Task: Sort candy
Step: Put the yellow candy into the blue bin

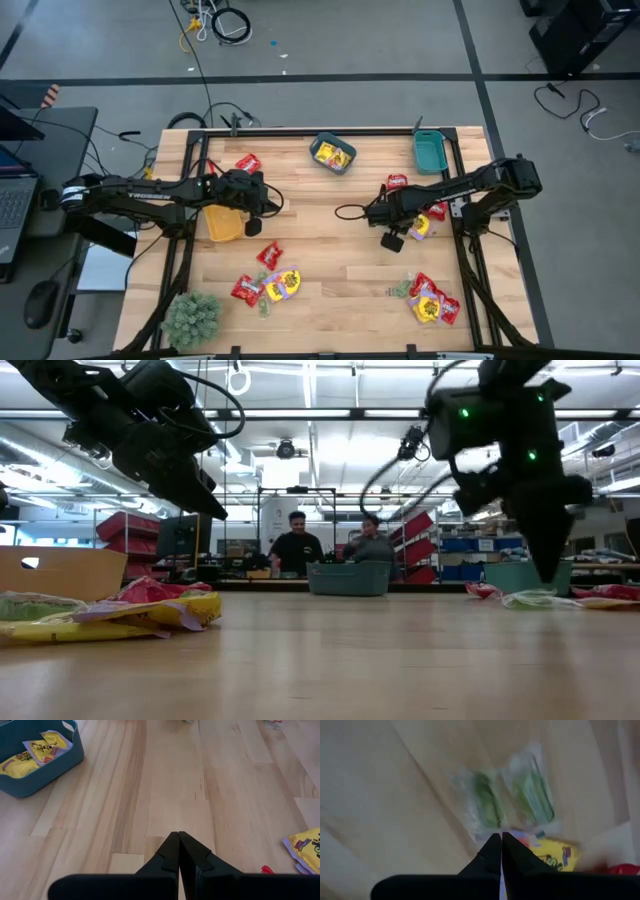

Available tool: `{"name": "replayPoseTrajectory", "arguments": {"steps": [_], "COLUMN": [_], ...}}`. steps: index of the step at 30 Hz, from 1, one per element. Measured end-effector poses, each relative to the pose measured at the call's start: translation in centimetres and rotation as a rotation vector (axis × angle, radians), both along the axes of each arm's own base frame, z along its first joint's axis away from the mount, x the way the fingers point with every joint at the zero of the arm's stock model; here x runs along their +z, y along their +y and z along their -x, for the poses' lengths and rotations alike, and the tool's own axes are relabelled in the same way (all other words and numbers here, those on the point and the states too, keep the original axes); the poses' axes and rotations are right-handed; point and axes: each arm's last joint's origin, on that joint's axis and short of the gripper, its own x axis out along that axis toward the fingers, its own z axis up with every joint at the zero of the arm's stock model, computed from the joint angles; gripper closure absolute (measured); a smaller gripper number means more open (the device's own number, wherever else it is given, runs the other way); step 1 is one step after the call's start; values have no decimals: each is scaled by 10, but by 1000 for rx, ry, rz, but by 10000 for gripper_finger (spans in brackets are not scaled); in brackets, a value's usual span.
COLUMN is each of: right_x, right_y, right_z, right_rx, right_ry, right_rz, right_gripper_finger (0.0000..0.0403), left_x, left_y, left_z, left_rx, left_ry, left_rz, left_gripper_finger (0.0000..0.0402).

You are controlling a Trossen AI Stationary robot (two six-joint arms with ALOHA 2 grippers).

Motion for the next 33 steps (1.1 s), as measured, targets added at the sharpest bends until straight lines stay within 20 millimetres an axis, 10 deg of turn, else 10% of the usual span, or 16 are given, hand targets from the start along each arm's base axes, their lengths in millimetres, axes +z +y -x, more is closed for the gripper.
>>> {"name": "replayPoseTrajectory", "arguments": {"steps": [19, 33], "right_x": [-29, -39], "right_y": [36, 37], "right_z": [41, 49], "right_rx": [-66, -84], "right_ry": [178, 196], "right_rz": [77, 33], "right_gripper_finger": [199, 391], "left_x": [-2, 0], "left_y": [0, 1], "left_z": [1, 0], "left_rx": [2, 28], "left_ry": [21, -1], "left_rz": [6, -4], "left_gripper_finger": [396, 396]}}
